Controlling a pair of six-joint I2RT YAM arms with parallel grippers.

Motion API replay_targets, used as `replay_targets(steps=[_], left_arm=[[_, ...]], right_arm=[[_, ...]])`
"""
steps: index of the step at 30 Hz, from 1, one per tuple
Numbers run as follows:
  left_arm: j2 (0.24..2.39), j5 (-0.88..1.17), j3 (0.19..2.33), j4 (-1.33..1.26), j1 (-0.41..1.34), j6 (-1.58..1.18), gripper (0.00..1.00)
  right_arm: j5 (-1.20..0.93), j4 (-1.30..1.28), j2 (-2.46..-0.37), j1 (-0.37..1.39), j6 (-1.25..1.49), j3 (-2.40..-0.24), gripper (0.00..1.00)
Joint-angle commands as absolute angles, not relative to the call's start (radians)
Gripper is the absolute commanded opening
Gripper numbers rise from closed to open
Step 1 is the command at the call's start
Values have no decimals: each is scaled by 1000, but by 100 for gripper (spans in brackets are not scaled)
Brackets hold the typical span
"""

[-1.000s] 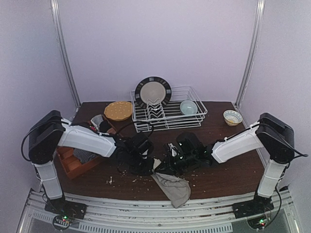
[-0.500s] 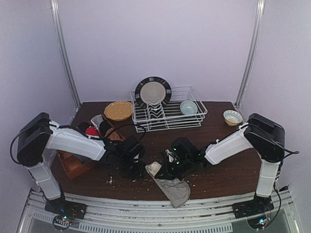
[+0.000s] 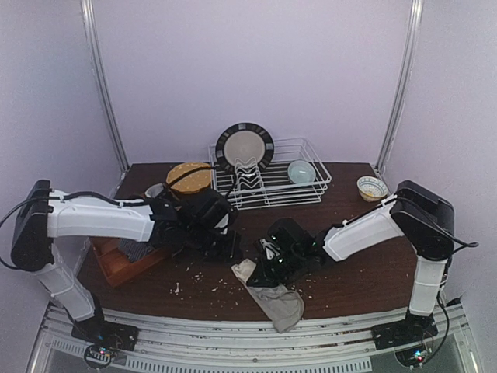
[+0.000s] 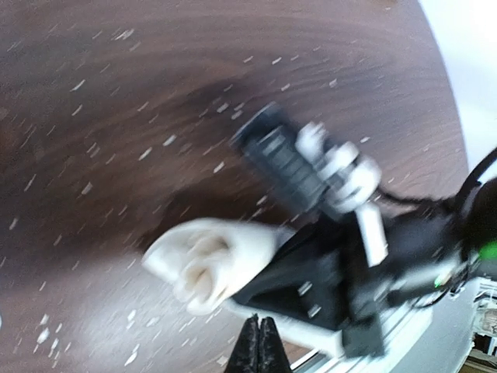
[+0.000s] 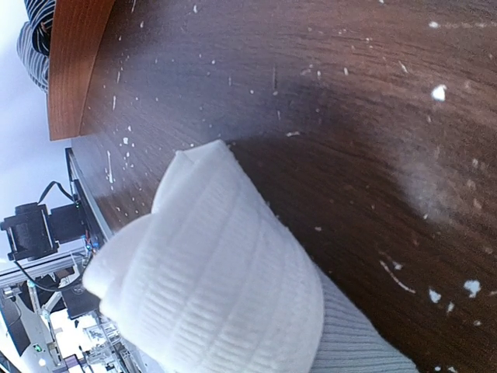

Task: Roll the underwear
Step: Fold the underwear at the center of the board.

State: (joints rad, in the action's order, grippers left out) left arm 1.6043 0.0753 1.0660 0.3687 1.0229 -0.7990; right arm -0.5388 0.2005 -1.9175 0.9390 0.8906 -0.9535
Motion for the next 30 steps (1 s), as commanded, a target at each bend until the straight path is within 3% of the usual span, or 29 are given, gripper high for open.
replay_targets(steps=[1, 6, 18, 23, 26, 30], left_arm=[[1708, 116, 1140, 314, 1025, -771, 0], [1825, 120, 1217, 324, 1020, -785, 0], [1937, 145, 1158, 217, 991, -829, 0], [1943, 150, 1064, 145, 965, -853, 0], [1947, 155, 1030, 107, 957, -860, 0], [1958, 156, 1017, 88, 956, -856, 0]], right_arm=[[-484, 110, -1946, 944, 863, -952, 0], [-482, 118, -1942, 944, 866, -943, 0], [-485, 137, -1894, 955, 837, -927, 0], [-433, 41, -1750, 976, 775, -923, 37], [-423, -43, -1679, 982, 744, -929, 46], [-351, -182, -1578, 983, 665, -945, 48]])
